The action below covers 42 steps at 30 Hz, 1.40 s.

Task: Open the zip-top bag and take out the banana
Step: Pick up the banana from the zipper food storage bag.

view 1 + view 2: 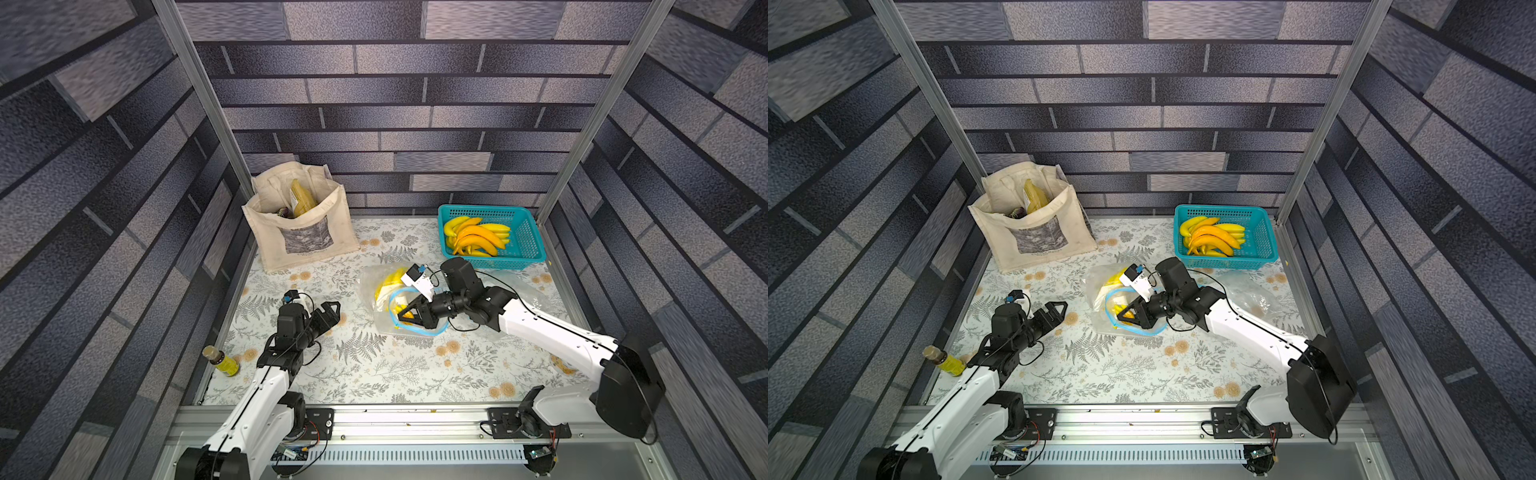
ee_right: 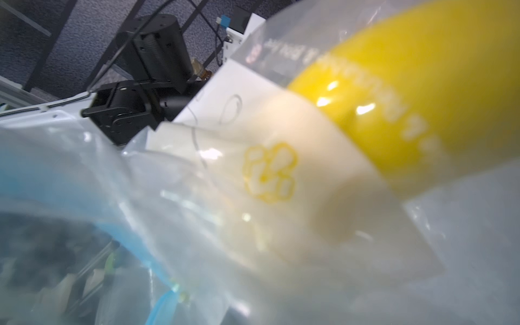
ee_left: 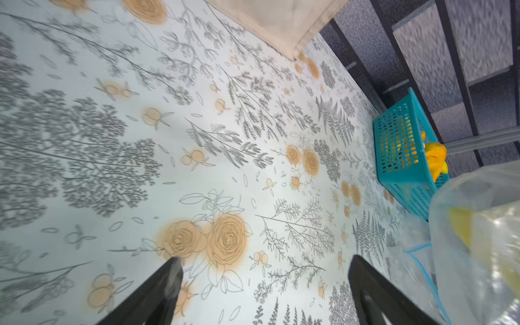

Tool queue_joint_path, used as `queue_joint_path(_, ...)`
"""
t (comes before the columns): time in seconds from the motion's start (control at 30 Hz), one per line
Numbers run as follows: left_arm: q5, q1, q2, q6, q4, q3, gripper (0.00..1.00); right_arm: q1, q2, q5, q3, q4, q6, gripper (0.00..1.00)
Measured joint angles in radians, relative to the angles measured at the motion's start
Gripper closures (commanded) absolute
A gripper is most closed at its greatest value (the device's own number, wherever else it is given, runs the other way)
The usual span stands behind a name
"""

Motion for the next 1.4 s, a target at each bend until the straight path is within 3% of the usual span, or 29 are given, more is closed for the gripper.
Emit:
queue_joint_path(0.17, 0.083, -0.030, 0.038, -0.069, 0.215, -0.002, 0.01, -0.004, -0.014, -0.077, -0.007, -0.022, -0.042, 1.00)
queue_joint_path(0.4, 0.098, -0.029, -0.070, -0.190, 0.345, -0.031, 0.01, -0.011, -0.013, -0.092, -0.011, -0.050, -0.084, 1.00)
queue_joint_path(0.73, 0.095, -0.029, -0.202, -0.390, 0.355, -0.084, 0.00, -0.043, -0.011, -0.055, -0.030, -0.048, -0.111, 1.00)
queue_joint_path(1.0, 0.015, -0.070, -0.351, -0.436, 0.270, -0.084, 0.00, -0.043, -0.009, -0.025, -0.051, 0.011, -0.103, 1.00)
queue_joint_path(1.17, -0.060, -0.180, -0.319, -0.446, 0.266, -0.084, 0.00, -0.043, -0.008, -0.026, -0.056, 0.082, -0.076, 1.00)
queue_joint_path(1.4, -0.119, -0.271, -0.121, -0.450, 0.360, -0.074, 0.00, -0.040, 0.005, -0.031, -0.057, 0.121, -0.061, 1.00)
